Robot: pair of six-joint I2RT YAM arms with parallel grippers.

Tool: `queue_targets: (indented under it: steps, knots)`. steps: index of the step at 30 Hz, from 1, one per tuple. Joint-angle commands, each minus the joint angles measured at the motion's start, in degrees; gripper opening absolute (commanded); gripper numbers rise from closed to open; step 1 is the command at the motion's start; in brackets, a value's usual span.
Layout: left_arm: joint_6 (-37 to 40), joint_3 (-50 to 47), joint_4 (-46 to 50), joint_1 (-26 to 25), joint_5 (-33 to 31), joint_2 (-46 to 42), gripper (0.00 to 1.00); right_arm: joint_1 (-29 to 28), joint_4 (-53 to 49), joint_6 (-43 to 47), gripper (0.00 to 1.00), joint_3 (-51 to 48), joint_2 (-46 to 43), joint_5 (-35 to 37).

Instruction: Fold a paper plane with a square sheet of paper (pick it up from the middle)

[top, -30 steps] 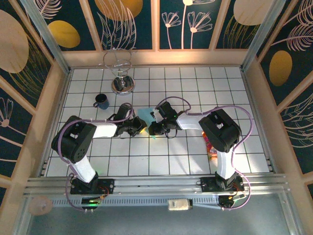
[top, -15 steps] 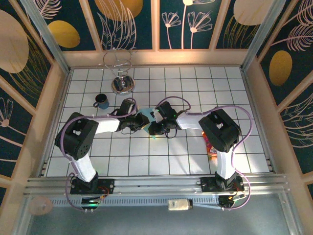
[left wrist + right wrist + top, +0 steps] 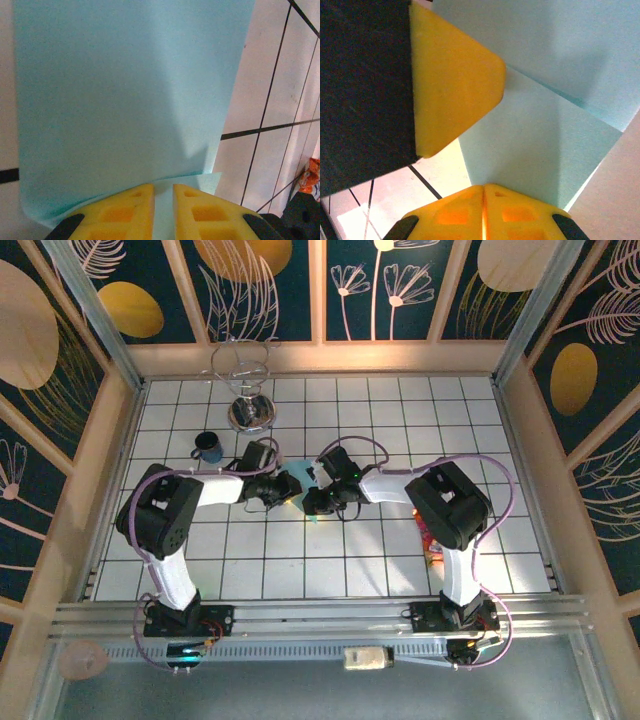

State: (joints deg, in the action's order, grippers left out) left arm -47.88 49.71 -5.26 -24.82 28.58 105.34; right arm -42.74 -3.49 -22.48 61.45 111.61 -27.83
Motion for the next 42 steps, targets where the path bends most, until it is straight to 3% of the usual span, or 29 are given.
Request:
queue_targets:
  steps: [1, 5, 13, 23, 28, 37, 42]
  knots:
    - [5.5, 0.5, 3.4, 3.9, -3.3, 2.8, 0.18, 0.3, -8.4, 1.5, 0.10, -1.2, 2.8, 5.0]
    - [7.9, 1.6, 5.0, 6.5, -3.1, 3.6, 0.18, 0.5, -9.0, 1.4, 0.10, -1.2, 2.8, 5.1]
    - [13.7, 7.5, 13.3, 9.6, -9.0, 1.9, 0.18, 1.0, -9.0, 1.0, 0.10, -2.0, 2.3, 5.3]
    - [5.8, -2.1, 1.9, 7.1, 0.1, -12.2, 0.17, 1.4, -7.5, -0.4, 0.11, -1.4, 2.6, 3.3]
    - [3.7, -2.1, 1.2, 2.1, 0.4, -9.1, 0.15, 1.6, -7.3, -0.4, 0.11, -1.6, 3.0, 2.6]
    - [1.3, -0.6, 1.1, 1.0, -0.7, -1.8, 0.08, 2.0, -5.9, -0.5, 0.11, -2.1, 1.7, 1.4]
    - [1.3, 0.3, 5.0, 0.7, -4.4, 0.6, 0.06, 2.3, -4.8, -1.0, 0.11, -1.0, 0.8, -0.1]
